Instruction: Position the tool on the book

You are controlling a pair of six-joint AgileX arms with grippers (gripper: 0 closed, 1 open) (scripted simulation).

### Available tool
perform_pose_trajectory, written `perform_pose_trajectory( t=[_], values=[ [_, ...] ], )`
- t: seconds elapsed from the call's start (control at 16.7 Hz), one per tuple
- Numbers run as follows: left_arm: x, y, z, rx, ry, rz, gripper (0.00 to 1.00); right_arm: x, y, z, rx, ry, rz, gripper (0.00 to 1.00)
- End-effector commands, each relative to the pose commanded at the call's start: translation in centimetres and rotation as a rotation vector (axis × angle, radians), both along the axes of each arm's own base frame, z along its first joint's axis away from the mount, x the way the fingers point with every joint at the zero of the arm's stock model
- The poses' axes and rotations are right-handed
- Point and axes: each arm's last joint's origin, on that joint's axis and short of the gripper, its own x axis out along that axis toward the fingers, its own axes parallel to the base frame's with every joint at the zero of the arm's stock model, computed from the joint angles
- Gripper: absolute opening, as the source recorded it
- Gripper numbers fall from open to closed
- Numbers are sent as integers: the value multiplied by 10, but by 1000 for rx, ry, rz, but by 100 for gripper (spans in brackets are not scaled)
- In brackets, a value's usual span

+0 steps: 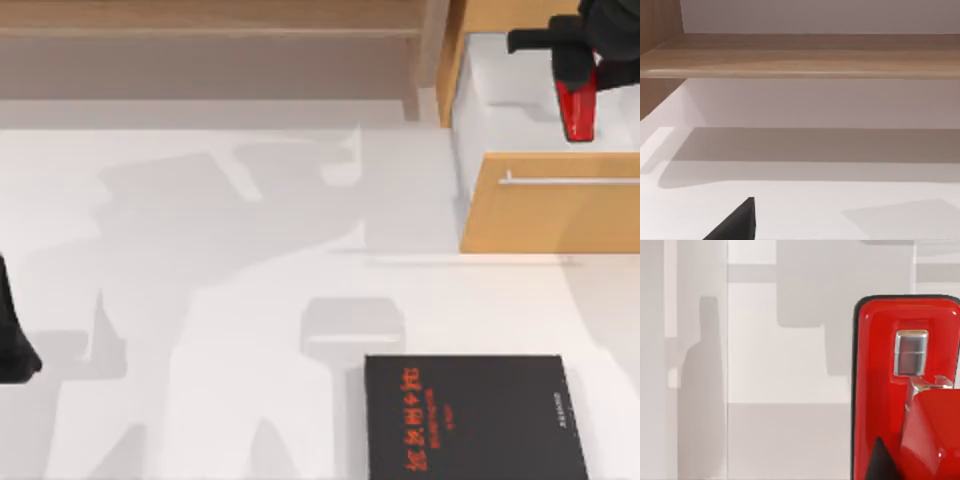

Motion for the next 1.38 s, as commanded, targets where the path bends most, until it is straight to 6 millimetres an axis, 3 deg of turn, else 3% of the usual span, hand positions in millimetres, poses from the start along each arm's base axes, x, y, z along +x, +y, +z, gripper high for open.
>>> perform_pose_trajectory(
  t=[0.24, 0.48, 0.96, 1.38],
  values=[
    [0, 0, 0, 0, 0, 0, 100, -45, 32, 37, 53, -100, -3, 0],
    [0, 0, 0, 0, 0, 0, 100, -93, 63, 39, 104, -95, 3, 0],
    [0, 0, 0, 0, 0, 0, 100, -175, 98, -17, 117, 82, -3, 0],
    [0, 0, 0, 0, 0, 0, 100, -219, 104, -67, 48, 242, -18, 0]
  ],
)
